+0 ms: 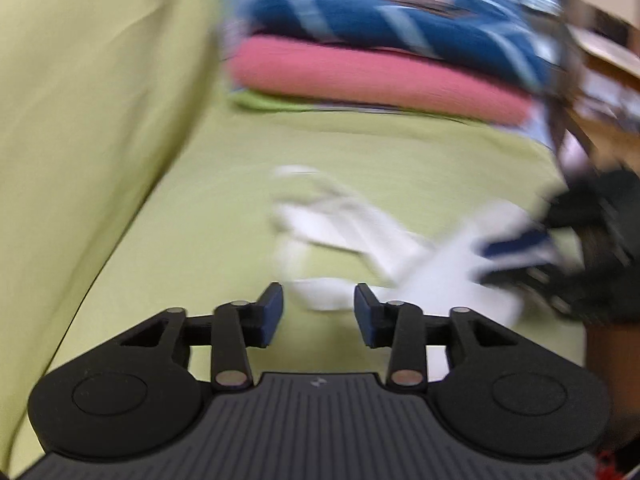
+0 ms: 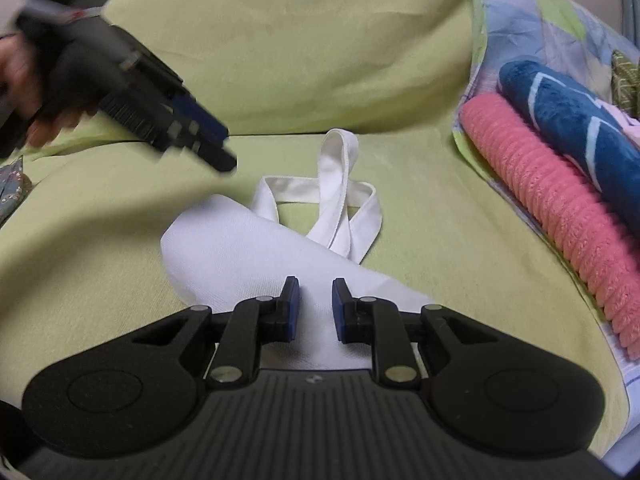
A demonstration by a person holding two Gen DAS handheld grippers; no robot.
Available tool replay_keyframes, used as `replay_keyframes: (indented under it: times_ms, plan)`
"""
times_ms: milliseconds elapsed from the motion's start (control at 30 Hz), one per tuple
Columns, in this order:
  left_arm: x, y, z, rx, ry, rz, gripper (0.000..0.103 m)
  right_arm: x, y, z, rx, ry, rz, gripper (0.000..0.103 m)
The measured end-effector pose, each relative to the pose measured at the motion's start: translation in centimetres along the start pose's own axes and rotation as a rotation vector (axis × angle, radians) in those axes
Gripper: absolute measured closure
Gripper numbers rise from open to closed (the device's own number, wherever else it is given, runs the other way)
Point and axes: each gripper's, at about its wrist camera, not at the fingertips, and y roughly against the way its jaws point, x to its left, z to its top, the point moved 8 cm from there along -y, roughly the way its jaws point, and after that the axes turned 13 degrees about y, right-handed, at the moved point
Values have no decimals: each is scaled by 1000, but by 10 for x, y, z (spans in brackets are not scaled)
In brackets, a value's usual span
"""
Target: Fold shopping bag
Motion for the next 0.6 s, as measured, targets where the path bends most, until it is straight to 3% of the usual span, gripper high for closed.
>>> replay_keyframes:
  times_ms: [133,400,467,500,533,600]
  plan:
    - [17,-25,24,76,61,-27,49,5,8,-5,-16,-4,-28,86]
    - [0,-105,24,288,-16,-77,47,9,14,-7,-36,-10,-45,86]
    - [-6,-117,24,280,-39,-99,60,10,14,-7,-33,-6,-42,86]
    - [-10,-118,30,250,-38,-124,75,10,14,-7,-30,-3,-40,86]
    - [-12,-121,38,228,-19,-140,103,10,14,-6,-28,4,-39,86]
    - [-17,-128,56,183,28,-176,103,10,13,-6,-23,18,-38,86]
